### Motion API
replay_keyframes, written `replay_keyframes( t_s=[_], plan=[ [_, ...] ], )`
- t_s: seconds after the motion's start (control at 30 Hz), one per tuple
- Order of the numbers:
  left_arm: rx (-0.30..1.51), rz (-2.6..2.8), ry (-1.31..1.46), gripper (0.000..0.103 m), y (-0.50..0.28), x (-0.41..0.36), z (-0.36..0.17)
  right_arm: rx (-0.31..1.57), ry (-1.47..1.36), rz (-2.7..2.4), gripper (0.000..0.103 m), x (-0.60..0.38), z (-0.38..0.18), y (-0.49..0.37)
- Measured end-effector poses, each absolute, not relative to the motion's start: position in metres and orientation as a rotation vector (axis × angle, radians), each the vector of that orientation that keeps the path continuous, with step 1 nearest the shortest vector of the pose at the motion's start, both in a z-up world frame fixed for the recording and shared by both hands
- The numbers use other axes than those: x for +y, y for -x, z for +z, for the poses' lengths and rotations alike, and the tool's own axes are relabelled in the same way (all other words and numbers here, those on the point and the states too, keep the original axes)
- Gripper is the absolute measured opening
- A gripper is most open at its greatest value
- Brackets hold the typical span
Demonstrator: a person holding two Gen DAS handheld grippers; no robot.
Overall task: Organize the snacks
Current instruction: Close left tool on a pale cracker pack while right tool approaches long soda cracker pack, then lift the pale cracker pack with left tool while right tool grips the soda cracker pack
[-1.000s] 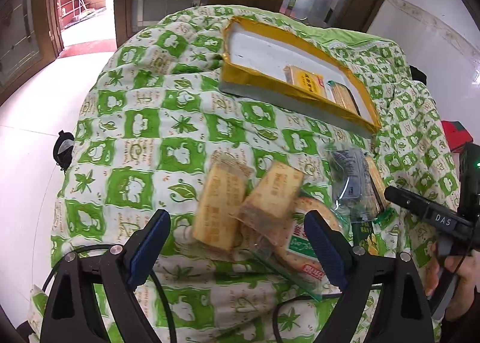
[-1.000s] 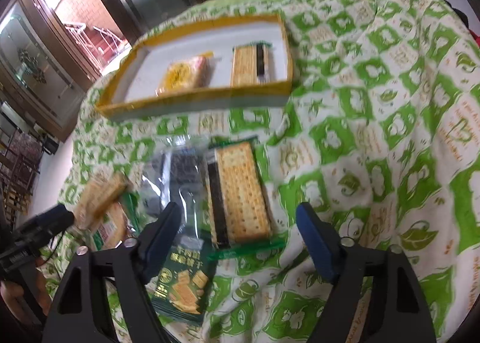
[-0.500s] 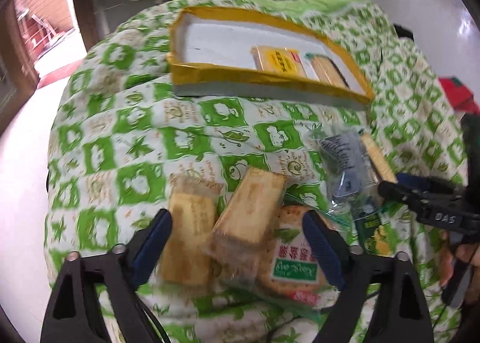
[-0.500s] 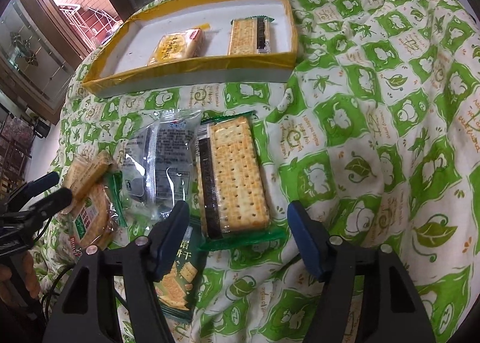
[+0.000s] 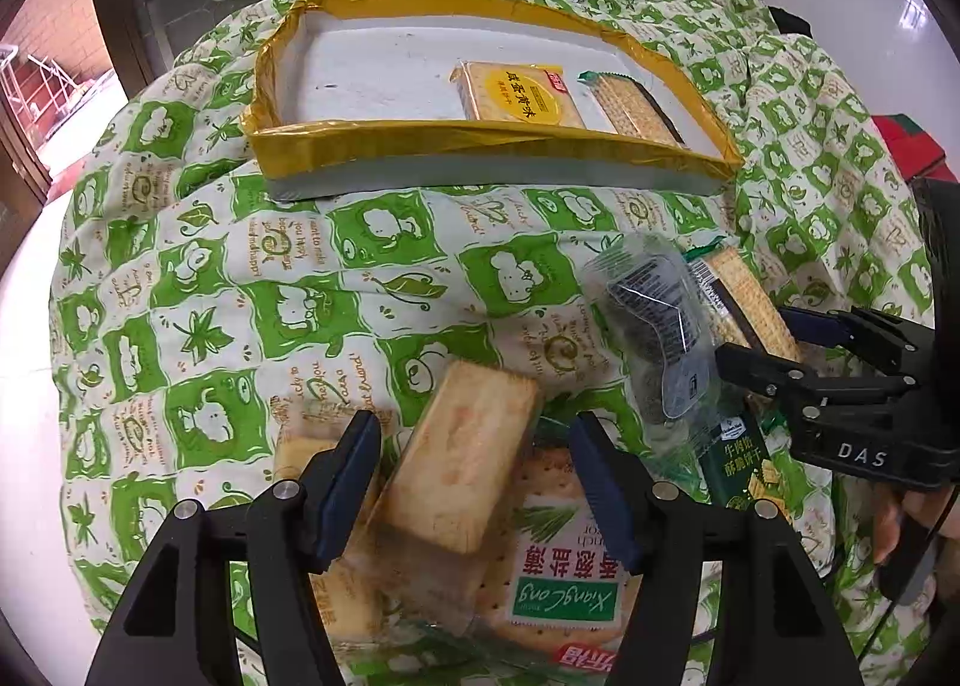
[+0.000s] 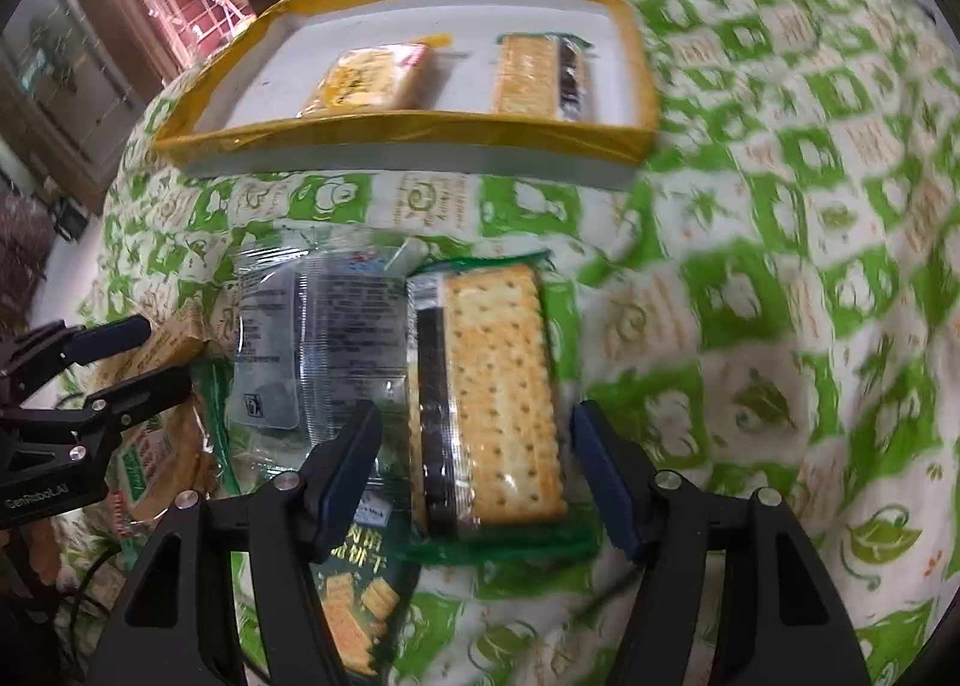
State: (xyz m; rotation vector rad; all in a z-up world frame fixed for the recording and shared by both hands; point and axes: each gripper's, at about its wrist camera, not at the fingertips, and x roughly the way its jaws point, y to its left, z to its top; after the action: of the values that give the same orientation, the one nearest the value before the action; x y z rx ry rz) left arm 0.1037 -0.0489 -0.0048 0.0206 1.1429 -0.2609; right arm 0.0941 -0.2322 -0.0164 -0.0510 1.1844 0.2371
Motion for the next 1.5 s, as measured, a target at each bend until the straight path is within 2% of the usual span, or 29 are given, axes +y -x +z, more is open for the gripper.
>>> replay_keyframes(
  t_s=[0.03,0.1,0.13,0.5,0.63,0.73,1.0,1.17,1.5],
  plan=[
    [1.143,-0.267,-0.013,0.066,-0.103,-0.048,-0.005,1.175,0.065,0.236,0.065,-0.230,-0.016,-0.095],
    [1.151,-0.275,0.000,0.065,-0.103,-0.045,-0.005,1.169,0.069,0.245,0.051,-0.227,-0.015,-0.096],
    [1.154,-0.279,0.001,0.064,-0.103,-0.045,-0.004,1.167,0.077,0.236,0.048,-0.227,-0.015,-0.097],
    [1.196,-0.305,-0.015,0.062,-0.105,-0.040,-0.007,1.186,0.030,0.214,0.047,-0.244,-0.014,-0.095],
    [1.228,-0.304,0.016,0.041,-0.118,-0.045,-0.015,1.180,0.047,0.215,0.047,-0.246,-0.015,-0.093],
    [1.207,-0.317,0.076,0.037,-0.115,-0.044,-0.009,1.169,0.017,0.226,0.047,-0.248,-0.014,-0.093],
    [1.125,-0.294,0.237,0.036,-0.092,-0.022,0.011,1.057,-0.123,0.297,0.047,-0.267,0.014,-0.083],
    [1.110,-0.289,0.229,0.036,-0.083,-0.036,0.011,1.053,-0.153,0.303,0.047,-0.272,0.015,-0.083],
    [1.110,-0.303,0.242,0.036,-0.078,-0.045,0.010,0.928,-0.309,0.459,0.046,-0.273,0.038,-0.075]
  ],
)
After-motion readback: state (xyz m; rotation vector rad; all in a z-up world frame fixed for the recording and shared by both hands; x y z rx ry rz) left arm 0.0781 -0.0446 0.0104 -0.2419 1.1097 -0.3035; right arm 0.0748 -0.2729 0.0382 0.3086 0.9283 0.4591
